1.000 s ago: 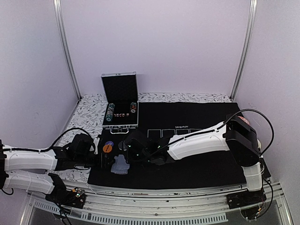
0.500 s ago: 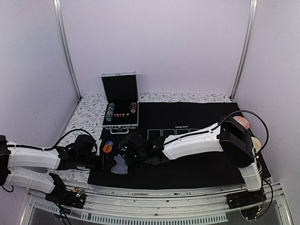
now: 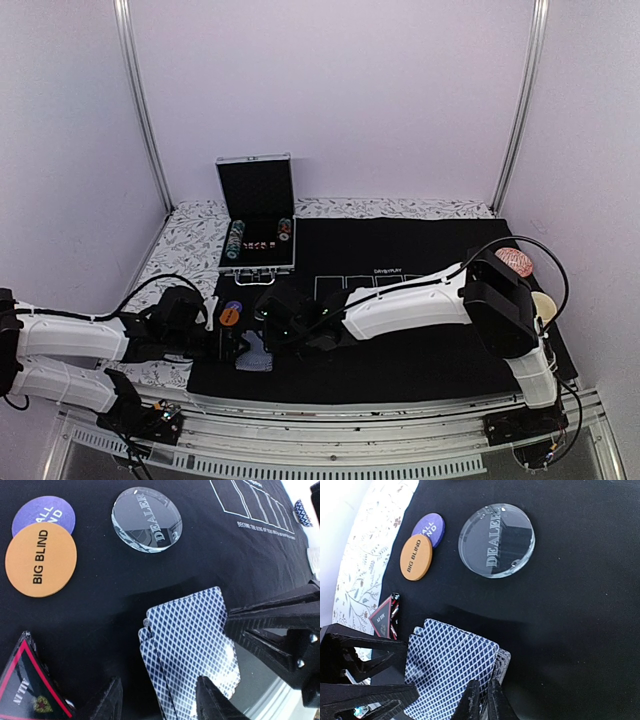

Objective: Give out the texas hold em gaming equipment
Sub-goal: Adjust the face-down deck piles on the poker table mat.

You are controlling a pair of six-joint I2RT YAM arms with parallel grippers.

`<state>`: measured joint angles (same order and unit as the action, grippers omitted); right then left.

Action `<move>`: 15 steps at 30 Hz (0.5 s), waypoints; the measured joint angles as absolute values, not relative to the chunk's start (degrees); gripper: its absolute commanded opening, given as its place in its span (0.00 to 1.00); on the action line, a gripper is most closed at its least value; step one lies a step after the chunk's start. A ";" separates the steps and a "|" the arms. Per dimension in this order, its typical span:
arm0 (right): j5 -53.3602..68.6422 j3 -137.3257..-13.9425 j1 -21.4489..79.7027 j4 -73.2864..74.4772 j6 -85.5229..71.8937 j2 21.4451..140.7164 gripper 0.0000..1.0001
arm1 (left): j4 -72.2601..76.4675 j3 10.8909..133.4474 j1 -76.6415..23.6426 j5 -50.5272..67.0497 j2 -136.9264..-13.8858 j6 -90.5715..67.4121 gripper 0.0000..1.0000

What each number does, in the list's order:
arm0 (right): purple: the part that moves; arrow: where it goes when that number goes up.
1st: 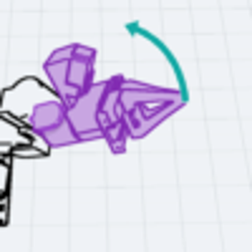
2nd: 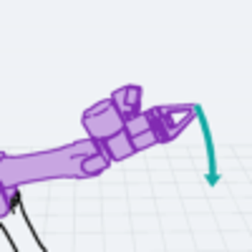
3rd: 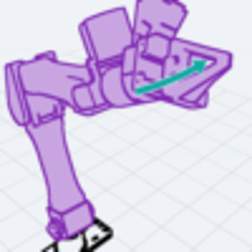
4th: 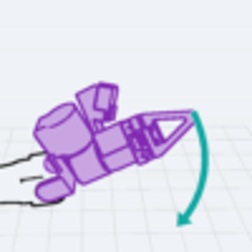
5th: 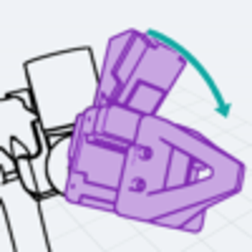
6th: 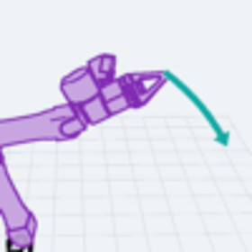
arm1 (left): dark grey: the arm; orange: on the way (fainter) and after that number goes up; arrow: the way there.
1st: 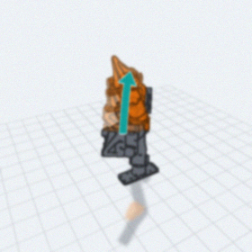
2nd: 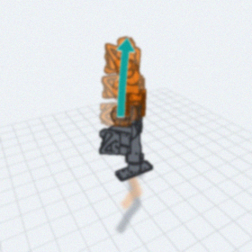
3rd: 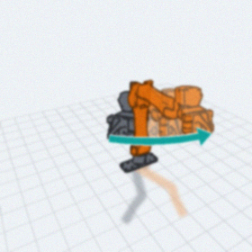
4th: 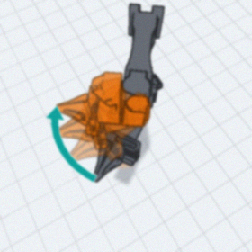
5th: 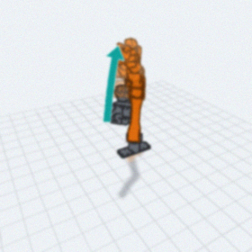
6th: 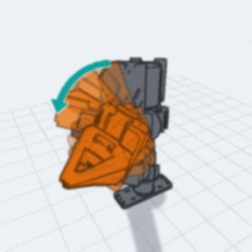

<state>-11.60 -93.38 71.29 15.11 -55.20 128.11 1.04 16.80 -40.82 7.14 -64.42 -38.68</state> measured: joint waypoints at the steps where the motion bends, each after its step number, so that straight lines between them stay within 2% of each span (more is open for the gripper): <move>1: -11.62 -93.38 71.29 15.35 -55.20 128.11 0.13 | 1.04 16.80 -40.82 7.14 -64.42 -38.61 0.52; 4: -11.88 -93.36 71.29 15.79 -55.35 128.11 0.18 | 1.04 16.80 -40.82 7.11 -64.42 -38.37 0.52; 6: -12.16 -93.32 71.29 16.03 -55.42 128.07 0.27 | 0.95 16.86 -40.82 7.07 -64.42 -37.91 0.53; 11: -13.89 -91.26 71.29 16.75 -55.24 125.56 0.39 | -2.13 19.68 -40.80 6.33 -64.14 -35.88 0.57; 15: -15.44 -87.94 70.96 17.17 -53.60 119.68 0.54 | -6.26 24.25 -40.56 4.67 -62.24 -33.28 0.65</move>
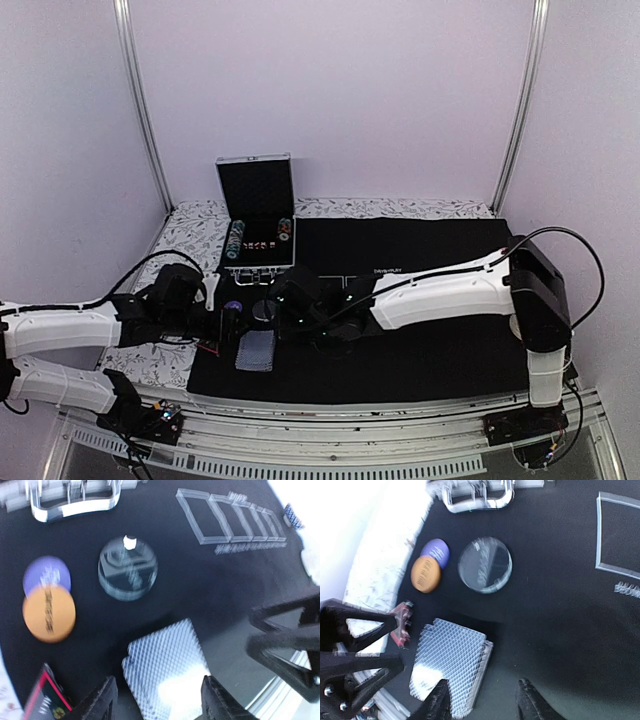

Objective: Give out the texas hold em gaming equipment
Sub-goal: Adjust the face-down deck piles on the poker table mat, then pick up the dealer button from the poker table mat.

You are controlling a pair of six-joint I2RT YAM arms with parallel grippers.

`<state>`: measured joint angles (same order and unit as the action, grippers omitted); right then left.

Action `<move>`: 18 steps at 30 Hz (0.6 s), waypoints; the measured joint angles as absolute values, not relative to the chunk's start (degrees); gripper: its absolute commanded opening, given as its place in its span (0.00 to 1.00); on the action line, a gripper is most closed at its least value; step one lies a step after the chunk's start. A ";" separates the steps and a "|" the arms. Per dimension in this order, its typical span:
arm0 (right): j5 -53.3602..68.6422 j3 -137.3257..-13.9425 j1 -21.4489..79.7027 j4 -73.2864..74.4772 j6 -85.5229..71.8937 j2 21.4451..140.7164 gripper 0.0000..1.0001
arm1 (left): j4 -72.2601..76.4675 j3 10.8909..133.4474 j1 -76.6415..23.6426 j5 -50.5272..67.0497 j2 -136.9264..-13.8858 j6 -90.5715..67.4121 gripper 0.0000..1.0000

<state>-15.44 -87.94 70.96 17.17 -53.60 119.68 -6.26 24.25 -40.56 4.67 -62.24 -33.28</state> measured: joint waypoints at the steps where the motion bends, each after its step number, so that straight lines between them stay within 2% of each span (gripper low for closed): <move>1: -15.70 -87.05 70.74 17.08 -52.86 117.84 0.60 | -7.33 25.76 -40.32 4.16 -61.80 -32.49 0.69; 5: -15.29 -82.52 68.58 16.88 -47.75 108.38 0.79 | -10.66 32.77 -38.26 1.61 -62.61 -29.34 0.85; 7: -14.31 -80.44 66.46 16.62 -44.58 104.03 0.96 | -12.05 36.64 -37.45 0.05 -65.80 -27.51 0.91; 8: -14.06 -79.53 65.39 16.62 -43.38 102.32 0.99 | -12.84 38.83 -37.21 -0.49 -68.25 -26.44 0.94; 10: -13.52 -77.12 63.20 16.67 -40.21 98.96 0.99 | -14.57 43.20 -37.08 -0.49 -73.95 -24.64 0.98; 18: -14.26 -69.91 58.96 17.96 -32.75 92.55 0.99 | -21.98 54.68 -37.10 -0.93 -91.72 -18.59 0.97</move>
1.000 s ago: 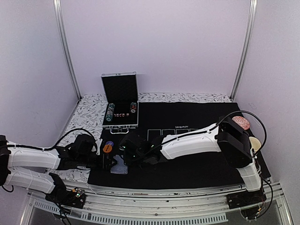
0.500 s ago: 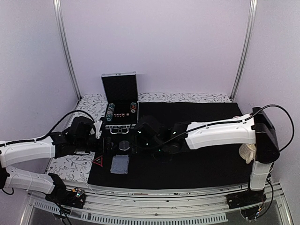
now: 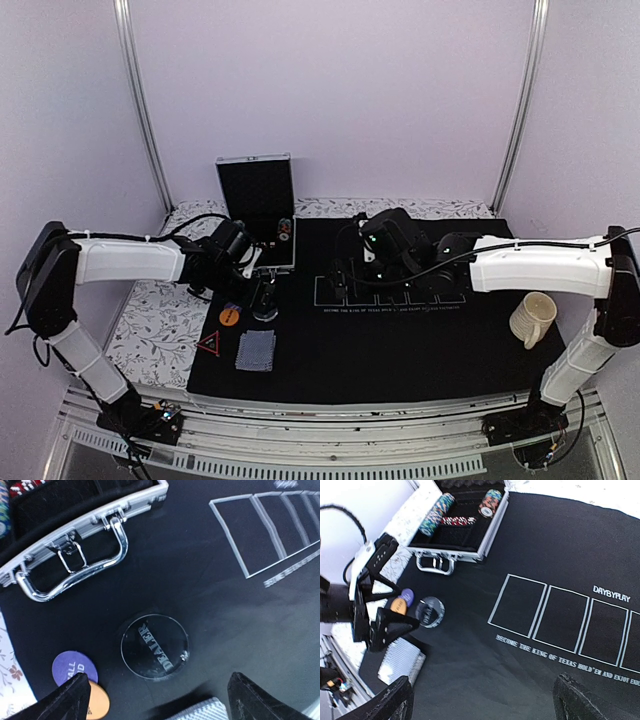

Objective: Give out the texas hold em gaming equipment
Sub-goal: Pick up the dealer button from the poker table mat.

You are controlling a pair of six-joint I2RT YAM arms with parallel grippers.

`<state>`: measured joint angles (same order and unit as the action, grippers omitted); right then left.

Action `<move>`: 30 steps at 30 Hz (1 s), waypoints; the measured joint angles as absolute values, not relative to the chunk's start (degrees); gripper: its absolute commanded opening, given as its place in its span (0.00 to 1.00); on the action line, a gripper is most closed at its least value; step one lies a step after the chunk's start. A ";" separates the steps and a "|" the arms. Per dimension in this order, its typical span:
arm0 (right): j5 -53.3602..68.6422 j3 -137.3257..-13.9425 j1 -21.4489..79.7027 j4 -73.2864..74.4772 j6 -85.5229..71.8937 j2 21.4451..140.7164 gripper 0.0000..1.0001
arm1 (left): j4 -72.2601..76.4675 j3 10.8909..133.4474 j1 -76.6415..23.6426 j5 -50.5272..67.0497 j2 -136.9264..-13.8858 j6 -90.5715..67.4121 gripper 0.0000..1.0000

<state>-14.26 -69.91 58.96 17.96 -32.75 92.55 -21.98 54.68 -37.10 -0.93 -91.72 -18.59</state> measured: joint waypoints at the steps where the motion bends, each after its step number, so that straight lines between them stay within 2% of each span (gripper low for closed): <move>1: -14.35 -69.08 58.76 18.02 -32.10 92.25 0.99 | -22.72 55.55 -37.12 -1.04 -93.08 -18.11 0.96; 4: -14.41 -67.20 58.57 18.46 -30.87 92.12 0.99 | -24.38 58.06 -37.23 -2.07 -96.97 -17.19 0.91; 9: -14.17 -66.54 58.43 19.27 -29.30 92.71 0.99 | -25.78 60.51 -37.67 -2.66 -102.45 -16.25 0.91; 14: -14.20 -66.35 58.43 19.38 -28.56 93.56 0.99 | -26.68 60.62 -38.63 -4.40 -104.62 -15.79 0.83; 25: -14.66 -66.32 58.43 19.51 -27.49 93.56 0.99 | -26.89 61.49 -38.63 -4.60 -105.43 -15.40 0.81; 27: -14.68 -66.30 58.43 19.51 -27.35 93.56 0.99 | -26.92 62.28 -38.63 -4.60 -106.04 -15.09 0.76; 30: -14.68 -66.30 58.41 19.51 -27.31 93.56 0.99 | -26.76 63.00 -38.72 -4.71 -106.65 -14.79 0.64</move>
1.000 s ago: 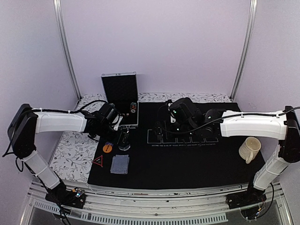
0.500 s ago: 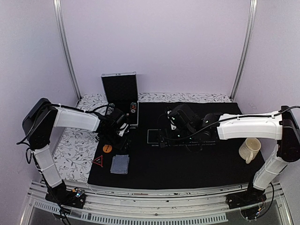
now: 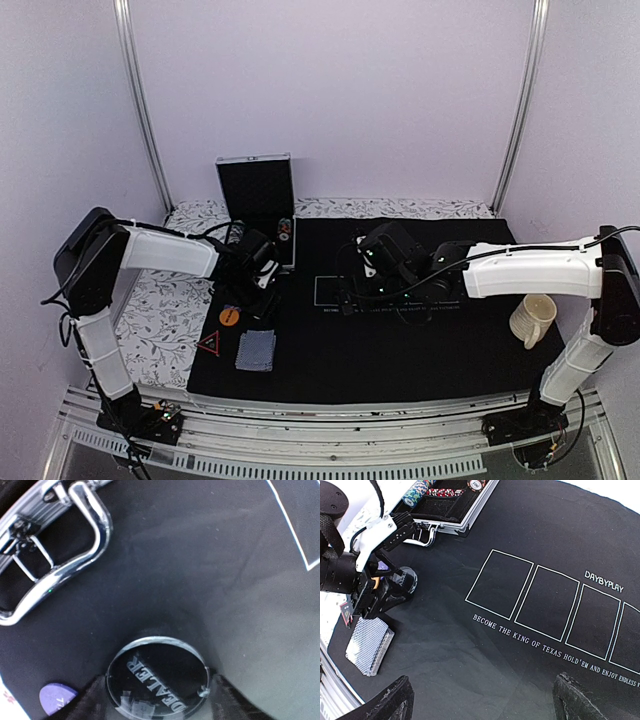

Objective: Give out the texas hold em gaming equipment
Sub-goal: Pick up the dealer button from the poker table mat.

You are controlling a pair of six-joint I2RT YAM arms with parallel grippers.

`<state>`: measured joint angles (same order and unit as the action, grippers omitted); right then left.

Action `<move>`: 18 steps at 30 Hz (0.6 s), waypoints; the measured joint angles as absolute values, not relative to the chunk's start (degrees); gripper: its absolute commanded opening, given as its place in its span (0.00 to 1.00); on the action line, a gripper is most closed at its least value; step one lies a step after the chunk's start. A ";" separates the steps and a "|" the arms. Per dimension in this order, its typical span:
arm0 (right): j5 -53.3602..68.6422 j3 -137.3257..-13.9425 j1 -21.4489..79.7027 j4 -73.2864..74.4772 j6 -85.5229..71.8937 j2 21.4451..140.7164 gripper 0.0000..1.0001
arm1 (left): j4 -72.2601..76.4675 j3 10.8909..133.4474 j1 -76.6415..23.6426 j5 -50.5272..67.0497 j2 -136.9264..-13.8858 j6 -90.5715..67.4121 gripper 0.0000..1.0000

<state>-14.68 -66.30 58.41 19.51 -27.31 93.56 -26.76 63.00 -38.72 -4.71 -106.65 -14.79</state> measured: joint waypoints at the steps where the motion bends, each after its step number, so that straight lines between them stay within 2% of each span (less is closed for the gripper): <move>1: -14.70 -66.30 58.43 19.51 -27.29 93.56 0.99 | -26.55 63.09 -38.83 -4.82 -106.76 -14.57 0.61; 8: -14.72 -66.30 58.43 19.51 -27.16 93.56 0.99 | -26.04 63.18 -39.16 -4.82 -106.85 -14.41 0.42; 18: -14.48 -63.81 56.51 19.51 -27.97 91.68 0.99 | -29.56 66.39 -42.50 -6.79 -104.66 -13.80 0.39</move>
<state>-14.48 -63.81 56.51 19.51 -27.97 91.68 -29.56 66.39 -42.50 -6.79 -104.66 -13.80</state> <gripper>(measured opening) 0.988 0.597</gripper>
